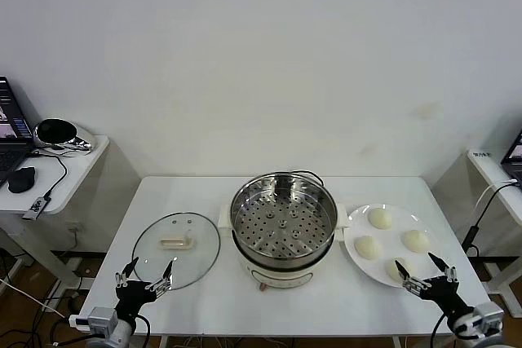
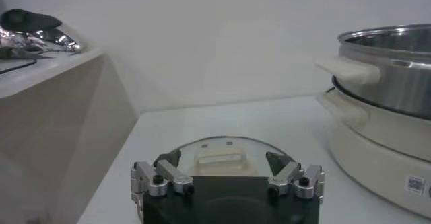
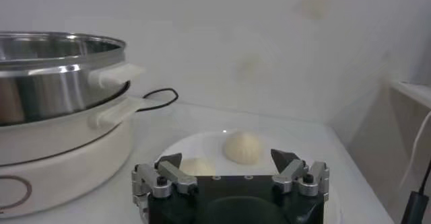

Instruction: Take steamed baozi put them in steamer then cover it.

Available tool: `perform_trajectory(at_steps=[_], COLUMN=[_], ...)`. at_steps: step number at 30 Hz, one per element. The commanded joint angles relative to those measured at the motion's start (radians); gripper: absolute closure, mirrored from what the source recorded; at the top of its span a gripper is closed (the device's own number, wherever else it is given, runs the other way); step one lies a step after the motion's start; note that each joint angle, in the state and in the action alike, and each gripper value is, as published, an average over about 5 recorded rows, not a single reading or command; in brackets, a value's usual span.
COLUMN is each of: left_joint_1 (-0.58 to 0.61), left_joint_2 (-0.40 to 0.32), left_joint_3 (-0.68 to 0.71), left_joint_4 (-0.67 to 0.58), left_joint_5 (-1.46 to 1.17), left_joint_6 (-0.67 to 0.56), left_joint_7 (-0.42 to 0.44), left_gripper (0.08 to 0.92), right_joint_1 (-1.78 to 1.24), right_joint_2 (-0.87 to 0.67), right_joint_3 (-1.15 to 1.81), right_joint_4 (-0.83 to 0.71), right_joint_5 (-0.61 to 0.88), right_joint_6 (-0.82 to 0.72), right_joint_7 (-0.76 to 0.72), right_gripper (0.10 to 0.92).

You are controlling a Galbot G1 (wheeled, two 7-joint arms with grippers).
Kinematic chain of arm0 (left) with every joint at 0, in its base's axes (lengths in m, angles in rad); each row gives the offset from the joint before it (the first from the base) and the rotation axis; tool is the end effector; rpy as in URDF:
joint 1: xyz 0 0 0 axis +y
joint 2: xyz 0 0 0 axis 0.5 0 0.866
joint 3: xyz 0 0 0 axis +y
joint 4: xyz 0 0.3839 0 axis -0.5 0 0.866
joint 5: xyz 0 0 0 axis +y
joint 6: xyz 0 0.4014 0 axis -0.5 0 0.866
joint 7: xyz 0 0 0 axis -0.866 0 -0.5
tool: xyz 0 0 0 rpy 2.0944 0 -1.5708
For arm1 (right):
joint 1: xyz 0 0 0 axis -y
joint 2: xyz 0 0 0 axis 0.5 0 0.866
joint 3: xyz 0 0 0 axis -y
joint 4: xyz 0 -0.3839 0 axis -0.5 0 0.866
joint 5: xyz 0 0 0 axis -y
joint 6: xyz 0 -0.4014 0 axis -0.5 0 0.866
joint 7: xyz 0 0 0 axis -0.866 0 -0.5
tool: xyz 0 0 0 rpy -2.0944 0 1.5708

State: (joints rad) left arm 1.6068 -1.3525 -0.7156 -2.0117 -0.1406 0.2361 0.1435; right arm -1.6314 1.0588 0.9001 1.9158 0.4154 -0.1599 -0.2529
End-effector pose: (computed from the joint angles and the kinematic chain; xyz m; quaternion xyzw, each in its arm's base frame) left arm 0.1998 0.1137 -0.3523 -0.0276 -0.9840 -0.0546 0.1672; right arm 0.2112 -0.2427 -0.3174 0.0538 -0.9849 0.0783 0.1445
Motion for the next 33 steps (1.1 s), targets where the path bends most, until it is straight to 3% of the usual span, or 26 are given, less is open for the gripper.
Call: perform_trajectory(at_steps=[1, 7, 13, 18, 28, 33], left_joint_1=[0.004, 0.016, 0.042, 0.057, 0.084, 0.11], left_joint_2=[0.003, 0.0, -0.026, -0.058, -0.097, -0.113], left_joint_3=[-0.001, -0.001, -0.002, -0.002, -0.015, -0.028], left_joint_4=[-0.004, -0.019, -0.041, -0.061, -0.108, -0.12], left_joint_5=[0.005, 0.015, 0.039, 0.067, 0.098, 0.108], left_joint_6=[-0.001, -0.007, -0.023, -0.032, -0.055, -0.063], left_joint_7=[-0.002, -0.008, -0.017, -0.022, -0.043, -0.05], left_gripper=[0.177, 0.177, 0.177, 0.177, 0.177, 0.177], right_joint_1=[0.076, 0.249, 0.53, 0.843, 1.534, 1.641], right_joint_2=[-0.086, -0.271, -0.509, -0.601, -0.502, -0.34], right_joint_3=[0.053, 0.039, -0.105, -0.404, -1.23, -1.356], right_joint_4=[0.007, -0.064, -0.189, -0.3, -0.633, -0.819], right_joint_5=[-0.067, -0.294, -0.51, -0.659, -0.749, -0.815], right_joint_6=[-0.083, -0.134, -0.159, -0.129, -0.024, 0.072], right_joint_7=[-0.007, -0.178, -0.514, -0.784, -0.958, -0.949], right_gripper=[0.203, 0.203, 0.203, 0.203, 0.203, 0.203])
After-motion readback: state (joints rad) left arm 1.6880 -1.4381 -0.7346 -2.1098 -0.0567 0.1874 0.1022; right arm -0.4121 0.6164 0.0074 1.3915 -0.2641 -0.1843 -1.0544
